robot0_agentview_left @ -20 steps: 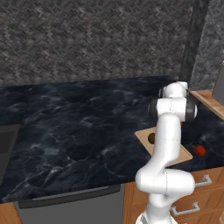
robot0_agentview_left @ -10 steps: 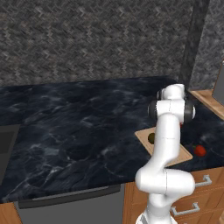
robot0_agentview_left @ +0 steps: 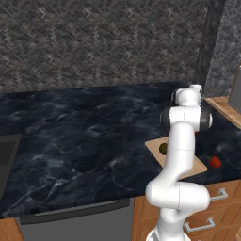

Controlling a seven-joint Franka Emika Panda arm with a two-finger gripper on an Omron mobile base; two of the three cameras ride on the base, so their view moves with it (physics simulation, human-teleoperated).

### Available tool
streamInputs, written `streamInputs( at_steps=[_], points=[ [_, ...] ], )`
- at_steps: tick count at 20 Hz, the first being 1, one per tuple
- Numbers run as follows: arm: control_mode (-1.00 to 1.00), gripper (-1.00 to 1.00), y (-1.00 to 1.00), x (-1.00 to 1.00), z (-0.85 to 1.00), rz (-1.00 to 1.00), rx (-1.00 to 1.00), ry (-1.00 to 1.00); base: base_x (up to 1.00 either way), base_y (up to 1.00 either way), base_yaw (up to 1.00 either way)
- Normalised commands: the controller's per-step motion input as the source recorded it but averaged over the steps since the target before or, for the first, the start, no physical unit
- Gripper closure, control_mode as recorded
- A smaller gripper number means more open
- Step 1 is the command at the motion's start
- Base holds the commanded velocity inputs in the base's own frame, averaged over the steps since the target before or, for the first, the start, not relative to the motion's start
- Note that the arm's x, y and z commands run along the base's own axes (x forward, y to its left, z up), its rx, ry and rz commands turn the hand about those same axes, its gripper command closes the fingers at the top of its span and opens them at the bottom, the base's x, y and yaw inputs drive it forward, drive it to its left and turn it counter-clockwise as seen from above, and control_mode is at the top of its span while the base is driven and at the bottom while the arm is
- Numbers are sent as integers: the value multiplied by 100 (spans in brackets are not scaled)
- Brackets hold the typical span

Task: Place the avocado, onion, tomato, and bell pepper on the cutting board.

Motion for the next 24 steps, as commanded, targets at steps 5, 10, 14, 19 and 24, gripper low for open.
streamInputs(
  at_steps=[5,10,14,19,24],
  points=[
    [-100,100,29,-49,64,0,4,-2,0,0,0],
    [-100,100,67,-95,34,0,1,-10,0,0,0],
    [-100,100,75,-100,20,0,0,-13,0,0,0],
    [-100,100,72,-92,3,0,0,-10,0,0,0],
    [-100,100,60,-64,0,0,-2,-8,0,0,0]
  ],
)
